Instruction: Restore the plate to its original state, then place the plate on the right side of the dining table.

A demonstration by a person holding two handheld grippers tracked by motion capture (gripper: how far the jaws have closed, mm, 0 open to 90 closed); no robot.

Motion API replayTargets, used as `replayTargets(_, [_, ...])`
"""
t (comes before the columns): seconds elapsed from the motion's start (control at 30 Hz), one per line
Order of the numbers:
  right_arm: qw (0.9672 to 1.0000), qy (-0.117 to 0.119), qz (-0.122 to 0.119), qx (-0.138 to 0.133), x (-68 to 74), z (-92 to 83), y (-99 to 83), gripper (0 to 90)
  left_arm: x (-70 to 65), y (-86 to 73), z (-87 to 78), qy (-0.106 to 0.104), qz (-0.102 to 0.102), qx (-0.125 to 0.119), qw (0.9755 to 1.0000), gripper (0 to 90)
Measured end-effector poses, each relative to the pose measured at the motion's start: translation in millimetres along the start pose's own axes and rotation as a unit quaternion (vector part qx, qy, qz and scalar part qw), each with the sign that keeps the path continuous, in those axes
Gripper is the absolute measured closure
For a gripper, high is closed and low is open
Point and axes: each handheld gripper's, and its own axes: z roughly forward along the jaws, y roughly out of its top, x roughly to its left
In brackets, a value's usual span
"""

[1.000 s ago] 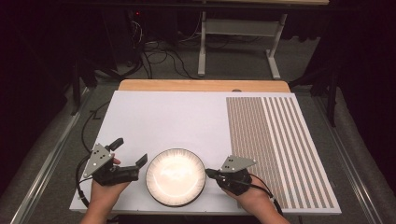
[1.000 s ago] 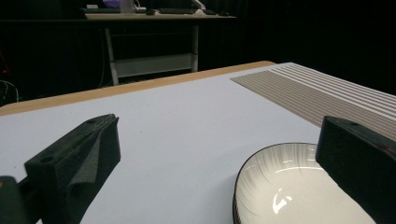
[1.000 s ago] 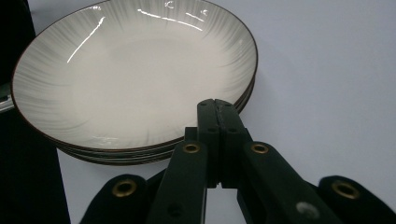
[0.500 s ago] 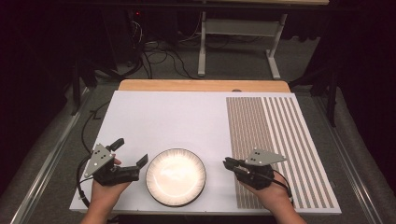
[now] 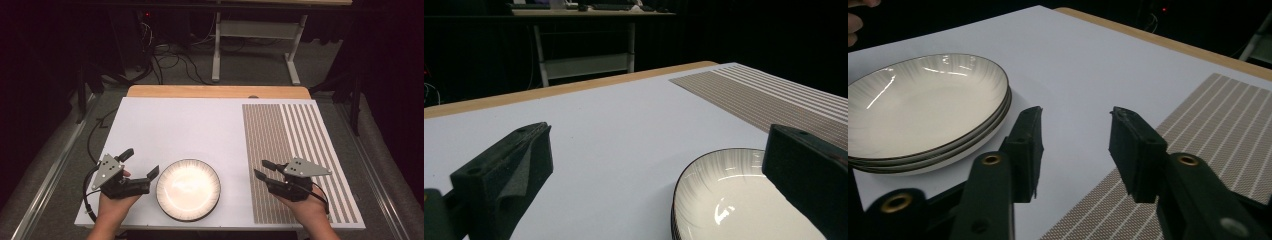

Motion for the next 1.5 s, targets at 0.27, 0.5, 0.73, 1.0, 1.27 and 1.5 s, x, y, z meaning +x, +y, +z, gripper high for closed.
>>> replayTargets(0.27, [0.9979, -0.035, 0.023, -0.049, -10.1, -18.0, -5.3, 28.1, -0.6, -0.8, 1.1, -0.001, 0.000, 0.002, 1.0000, 0.5])
replayTargets(0.5, [0.9959, -0.042, 0.037, -0.071, -13.7, -24.8, -8.7, 14.2, -0.3, -2.8, 2.5, -0.004, -0.002, 0.006, 1.0000, 0.5])
replayTargets(0.73, [0.9957, -0.036, 0.039, -0.076, -10.4, -19.4, -7.2, 0.6, 1.3, -3.5, 1.9, -0.006, -0.008, 0.003, 0.9999, 0.5])
replayTargets(1.0, [0.9980, -0.009, 0.008, -0.063, 9.8, -1.4, -0.6, 13.9, 0.1, -2.0, 1.4, -0.005, -0.006, 0.002, 1.0000, 0.5])
replayTargets(1.27, [0.9993, 0.005, -0.011, -0.035, 24.4, 21.0, 4.0, 25.9, 0.2, -3.6, 2.8, -0.008, -0.008, 0.004, 0.9999, 0.5])
replayTargets(1.5, [0.9994, 0.024, -0.017, -0.019, 34.9, 35.8, 6.3, 39.0, -0.9, -3.0, 1.7, -0.007, -0.008, 0.002, 0.9999, 0.5])
